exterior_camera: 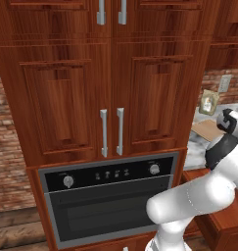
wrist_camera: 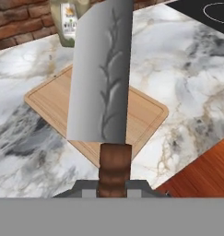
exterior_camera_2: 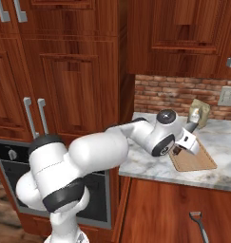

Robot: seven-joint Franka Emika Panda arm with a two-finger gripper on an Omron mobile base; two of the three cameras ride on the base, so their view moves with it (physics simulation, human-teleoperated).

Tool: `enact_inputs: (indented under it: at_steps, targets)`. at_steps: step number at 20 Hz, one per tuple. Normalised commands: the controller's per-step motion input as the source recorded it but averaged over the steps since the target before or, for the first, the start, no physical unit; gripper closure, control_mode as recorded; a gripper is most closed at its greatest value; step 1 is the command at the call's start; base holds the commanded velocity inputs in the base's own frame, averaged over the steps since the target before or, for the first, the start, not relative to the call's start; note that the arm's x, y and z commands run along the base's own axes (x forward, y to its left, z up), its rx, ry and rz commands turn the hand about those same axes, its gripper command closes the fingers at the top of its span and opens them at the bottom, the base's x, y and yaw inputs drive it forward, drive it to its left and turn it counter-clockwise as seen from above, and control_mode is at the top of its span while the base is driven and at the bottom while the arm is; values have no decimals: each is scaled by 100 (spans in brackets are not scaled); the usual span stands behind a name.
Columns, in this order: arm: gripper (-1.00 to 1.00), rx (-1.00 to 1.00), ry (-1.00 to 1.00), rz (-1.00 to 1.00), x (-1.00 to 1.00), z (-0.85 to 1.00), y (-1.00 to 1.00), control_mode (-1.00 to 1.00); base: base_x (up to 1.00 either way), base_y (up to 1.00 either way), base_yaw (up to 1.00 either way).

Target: Open the drawer on the right and place the cutting tools on the cutting board.

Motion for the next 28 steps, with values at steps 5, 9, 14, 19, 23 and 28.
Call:
enact_inputs:
  at_steps: [5,9,14,19,23,28]
  targets:
    - [100,0,0,0,17,-10,0,-100,0,0,0]
    - [100,0,0,0,15,-14,0,-100,0,0,0]
    - [100,0,0,1,18,-15,0,-100,0,0,0]
    - [100,0,0,3,23,-24,0,-100,0,0,0]
    - [-100,0,0,4,22,-26,-1,-100,0,0,0]
    - [-100,0,-1,0,7,-7,0,-100,0,0,0]
